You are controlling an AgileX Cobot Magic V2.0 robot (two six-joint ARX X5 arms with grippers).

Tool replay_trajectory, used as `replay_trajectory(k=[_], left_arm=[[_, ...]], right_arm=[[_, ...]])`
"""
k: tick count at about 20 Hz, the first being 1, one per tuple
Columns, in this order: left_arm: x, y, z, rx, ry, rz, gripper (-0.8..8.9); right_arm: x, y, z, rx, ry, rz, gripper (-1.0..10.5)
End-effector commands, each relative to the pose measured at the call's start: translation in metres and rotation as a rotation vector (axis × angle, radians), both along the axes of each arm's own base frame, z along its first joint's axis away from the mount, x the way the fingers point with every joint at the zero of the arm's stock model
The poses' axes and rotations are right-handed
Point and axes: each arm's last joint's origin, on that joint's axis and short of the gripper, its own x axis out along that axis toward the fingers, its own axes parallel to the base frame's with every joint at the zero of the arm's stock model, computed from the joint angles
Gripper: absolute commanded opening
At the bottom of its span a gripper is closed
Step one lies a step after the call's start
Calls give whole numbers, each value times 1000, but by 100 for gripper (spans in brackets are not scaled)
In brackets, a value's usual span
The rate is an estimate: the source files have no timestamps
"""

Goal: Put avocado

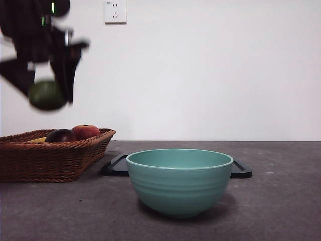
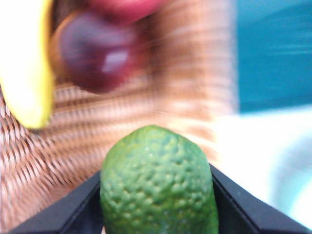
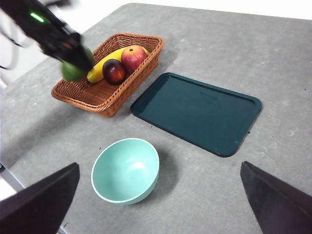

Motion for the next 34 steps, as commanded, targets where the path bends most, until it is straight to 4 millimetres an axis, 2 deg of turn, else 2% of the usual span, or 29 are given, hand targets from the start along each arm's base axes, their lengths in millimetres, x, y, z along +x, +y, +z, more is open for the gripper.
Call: replay_trajectory(k=[1,5,7,12,16,24,30,34], left_arm=[[-18,-13,24,-27,-75,-75,215],[-57,-43,46,-66,-118,-197,215],[-72,-62,46,-66,-98,-275,215],[-90,-106,34,-64,-75,-432,215],[-94,-140,12,-47,-41,-518,215],[-93,-203,-52,3,29,-626,214],[-85,-216,-84,78,47,-616,214],[-83,-219,-86,73,26,-616,214]], right_arm=[[-1,0,5,9,-16,2,605],[-1,0,5,8,-15,2,605],[-1,0,5,9,-15,2,605],[-1,0,5,9,-15,2,605],[-1,0,5,9,-15,2,605],[-1,0,5,8,-13,2,605],[-1,0,4,8,-13,2,605],[-1,0,4,8,-13,2,605]])
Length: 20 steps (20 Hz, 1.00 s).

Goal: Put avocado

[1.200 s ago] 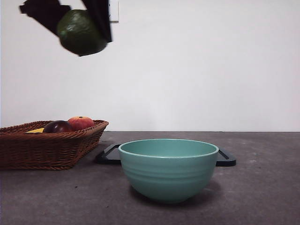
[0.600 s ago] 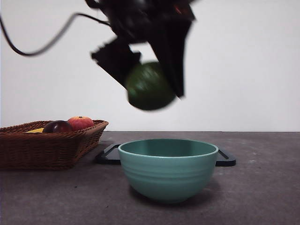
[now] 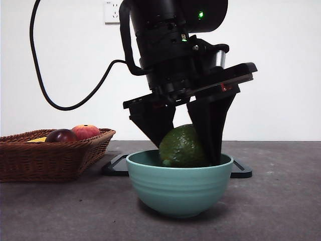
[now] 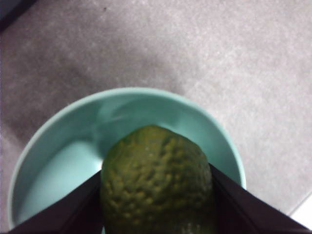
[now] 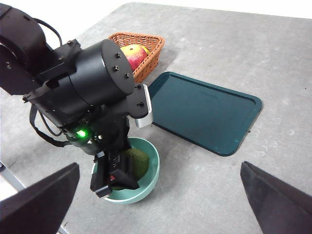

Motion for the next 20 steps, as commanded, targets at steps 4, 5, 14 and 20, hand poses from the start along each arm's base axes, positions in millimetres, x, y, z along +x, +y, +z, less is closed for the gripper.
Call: replay_trajectory(k=[4,5,14,20], left_arm=[[2,-9,-4,-13,-23,-7,214],[3,-9,-7,-4,-17,-7,214],[4,-11,-21,43,14,-15,245],[3,-11,-21,45,15,-16,507]], right_arm=[[-1,0,5,8,-16,2,605],[-1,0,5,9,-16,2,605],[-1,0,5,8,-16,2,605],[-1,0,5,8,-16,2,605]])
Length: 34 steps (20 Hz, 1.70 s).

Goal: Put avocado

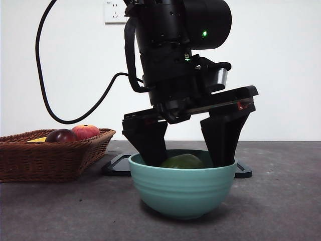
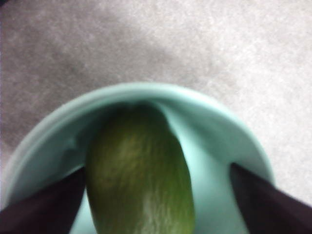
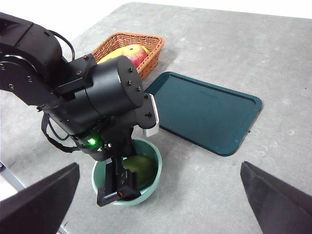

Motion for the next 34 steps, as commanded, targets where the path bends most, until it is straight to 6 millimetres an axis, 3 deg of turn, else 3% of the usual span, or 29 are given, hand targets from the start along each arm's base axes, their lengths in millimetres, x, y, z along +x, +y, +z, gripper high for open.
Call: replay_trajectory(k=[1,5,10,14,17,23,27,30,34], left_arm=[[0,-6,-2,0,-5,-17,506],[-1,-4,12,-25,-26,-28,503],[-15,17,66,-102,-100,-57,504],[-36,53,120,-105,-241,-44,566],[-58,86,154,-114,-311,-34,562],[-106,157,204,-226,-429,-19,562],[-143,209,210,-370,-532,-1,562],[-165,244,189,-410,-600,58,561],[-179,263,163,-442,-613,86,562]], right_arm=[[-1,0,5,8,-17,2,605],[-1,0,5,9,-21,2,604],[-1,0,5,8,-21,2,605],[-1,0,5,6,-22,1,604],[-1,0,5,6,-20,1,604],[-1,0,5,24,0,4,604],[-2,0,3,27,14,14,604],[-1,1,3,25,21,14,604],[14,6,-2,18,104,43,604]])
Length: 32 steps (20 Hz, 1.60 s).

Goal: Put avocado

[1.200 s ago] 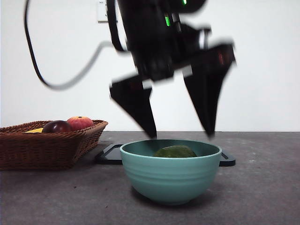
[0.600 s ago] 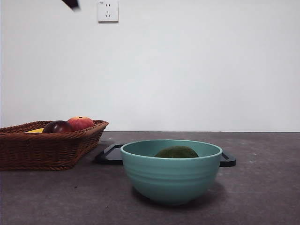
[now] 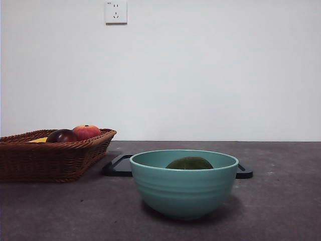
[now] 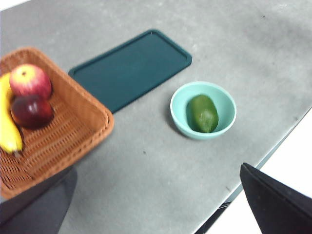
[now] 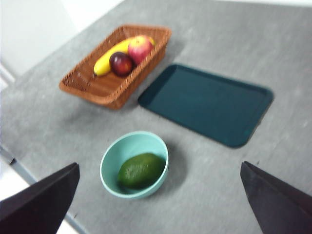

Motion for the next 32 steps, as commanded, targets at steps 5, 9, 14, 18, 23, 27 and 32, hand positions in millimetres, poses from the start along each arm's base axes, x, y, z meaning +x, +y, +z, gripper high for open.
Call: replay_trajectory(k=[5,9,14,18,23,27,32], left_arm=[[-1,1,0,-44,-25,-2,562],[1,-2,4,-91,-58,-3,562],[2,-3,8,-125,-81,-2,562],[1,-3,8,-123,-79,-2,562],[1,-3,7,-116,-74,-2,562],[1,-2,5,-102,-64,-2,562],[1,-2,5,-99,-62,-2,562]], right_arm=[[50,27,-15,-20,220,106,604],[91,62,-38,-73,319,178,604],[126,97,-82,-204,456,165,604],[142,112,-111,-269,539,142,602],[149,123,-131,-294,599,141,438],[151,129,-140,-310,610,128,351],[152,135,-147,-316,632,132,118]])
